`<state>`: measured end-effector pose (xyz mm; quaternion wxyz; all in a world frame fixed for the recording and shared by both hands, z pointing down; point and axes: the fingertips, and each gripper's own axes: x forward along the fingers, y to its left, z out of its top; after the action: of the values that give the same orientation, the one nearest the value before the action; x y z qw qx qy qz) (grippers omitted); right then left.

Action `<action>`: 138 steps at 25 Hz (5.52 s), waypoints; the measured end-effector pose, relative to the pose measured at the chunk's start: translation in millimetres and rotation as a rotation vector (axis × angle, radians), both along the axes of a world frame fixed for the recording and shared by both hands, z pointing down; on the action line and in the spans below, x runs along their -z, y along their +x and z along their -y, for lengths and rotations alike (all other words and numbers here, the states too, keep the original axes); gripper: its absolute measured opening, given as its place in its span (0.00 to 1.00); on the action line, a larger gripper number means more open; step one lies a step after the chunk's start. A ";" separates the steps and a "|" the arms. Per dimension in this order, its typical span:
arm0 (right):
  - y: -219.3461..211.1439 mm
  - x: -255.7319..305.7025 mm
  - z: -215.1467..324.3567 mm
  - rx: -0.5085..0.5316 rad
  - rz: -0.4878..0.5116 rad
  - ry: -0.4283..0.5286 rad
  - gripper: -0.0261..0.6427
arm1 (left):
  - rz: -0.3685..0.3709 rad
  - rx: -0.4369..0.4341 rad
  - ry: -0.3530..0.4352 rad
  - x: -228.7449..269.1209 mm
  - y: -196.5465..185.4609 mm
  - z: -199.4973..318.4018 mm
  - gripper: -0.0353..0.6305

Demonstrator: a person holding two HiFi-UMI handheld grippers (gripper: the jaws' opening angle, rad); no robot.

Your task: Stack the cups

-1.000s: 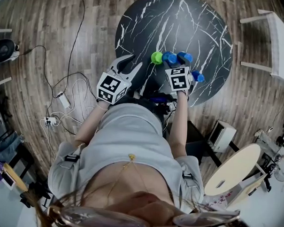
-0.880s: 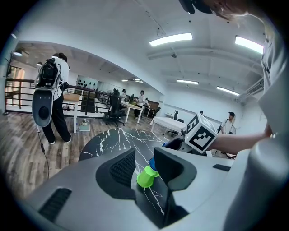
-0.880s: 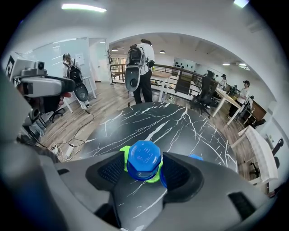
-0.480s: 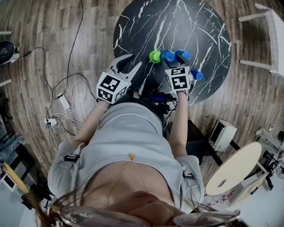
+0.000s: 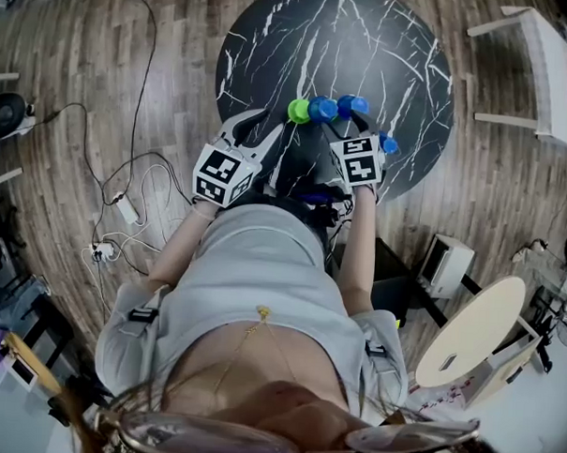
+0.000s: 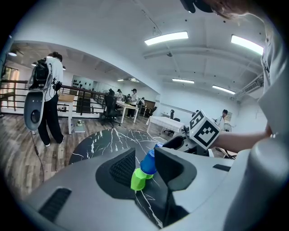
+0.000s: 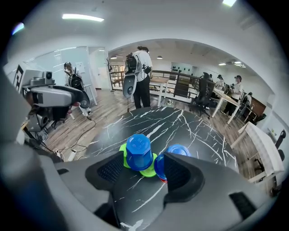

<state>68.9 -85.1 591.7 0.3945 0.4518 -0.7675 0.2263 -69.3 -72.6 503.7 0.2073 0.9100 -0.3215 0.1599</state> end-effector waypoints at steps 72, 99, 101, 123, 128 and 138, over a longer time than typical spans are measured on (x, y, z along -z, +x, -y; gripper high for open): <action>176.4 -97.0 -60.9 -0.074 -0.105 -0.179 0.40 | 0.026 0.124 -0.020 -10.9 86.0 -43.2 0.25; 147.6 3.9 -39.7 -0.039 -0.115 -0.021 0.40 | 0.018 0.097 -0.013 -7.8 66.6 -46.1 0.25; 144.0 15.9 -38.8 -0.031 -0.115 -0.002 0.40 | 0.016 0.095 -0.013 -7.4 65.1 -47.8 0.25; 76.3 86.9 -1.7 0.076 -0.006 0.096 0.40 | 0.009 0.129 -0.009 -4.9 35.6 -45.3 0.25; 57.4 88.1 9.0 0.108 0.002 0.089 0.40 | 0.008 0.139 -0.018 -8.2 27.5 -45.4 0.25; 33.1 76.0 19.8 0.149 -0.024 0.044 0.40 | 0.004 0.171 -0.020 -8.4 8.5 -40.1 0.25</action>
<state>102.0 -105.0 515.8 0.4094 0.4049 -0.7988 0.1741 -60.8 -32.5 512.0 0.2287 0.8768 -0.3969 0.1465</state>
